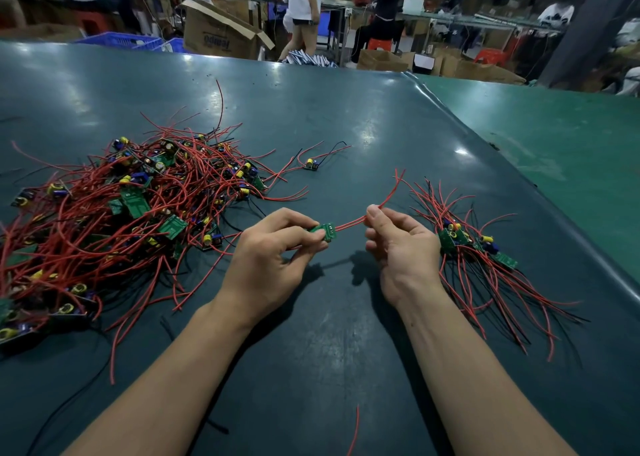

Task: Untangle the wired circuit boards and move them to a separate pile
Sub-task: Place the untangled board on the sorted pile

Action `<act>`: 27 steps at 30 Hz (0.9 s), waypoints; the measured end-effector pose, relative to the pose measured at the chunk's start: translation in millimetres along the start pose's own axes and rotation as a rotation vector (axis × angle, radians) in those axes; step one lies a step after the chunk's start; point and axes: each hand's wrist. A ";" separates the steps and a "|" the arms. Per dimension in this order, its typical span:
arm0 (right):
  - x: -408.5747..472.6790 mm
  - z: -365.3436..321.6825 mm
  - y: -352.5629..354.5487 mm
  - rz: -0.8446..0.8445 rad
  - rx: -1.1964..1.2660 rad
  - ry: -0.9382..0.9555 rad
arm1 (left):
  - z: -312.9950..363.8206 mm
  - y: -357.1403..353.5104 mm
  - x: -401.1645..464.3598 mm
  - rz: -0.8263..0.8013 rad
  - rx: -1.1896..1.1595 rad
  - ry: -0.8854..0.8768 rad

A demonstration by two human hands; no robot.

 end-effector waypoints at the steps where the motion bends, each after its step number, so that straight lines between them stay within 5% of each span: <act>1: -0.8 -0.7 0.3 -0.020 -0.005 -0.014 | 0.1 0.3 0.1 0.008 0.006 0.008; 10: -7.7 -1.5 -5.3 -0.284 0.339 -0.157 | 0.2 0.0 0.1 0.070 -0.010 0.160; 20: -8.2 -5.8 -1.3 -0.330 0.402 -0.332 | 3.8 -1.5 0.2 0.036 -0.074 0.150; 27: -3.9 -2.0 -3.8 -0.124 0.184 -0.079 | 7.4 -1.5 0.1 0.028 -0.047 0.123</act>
Point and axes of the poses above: each hand's wrist, its own x-axis towards the middle knuckle, its own y-axis out of the back of the hand, z = x × y
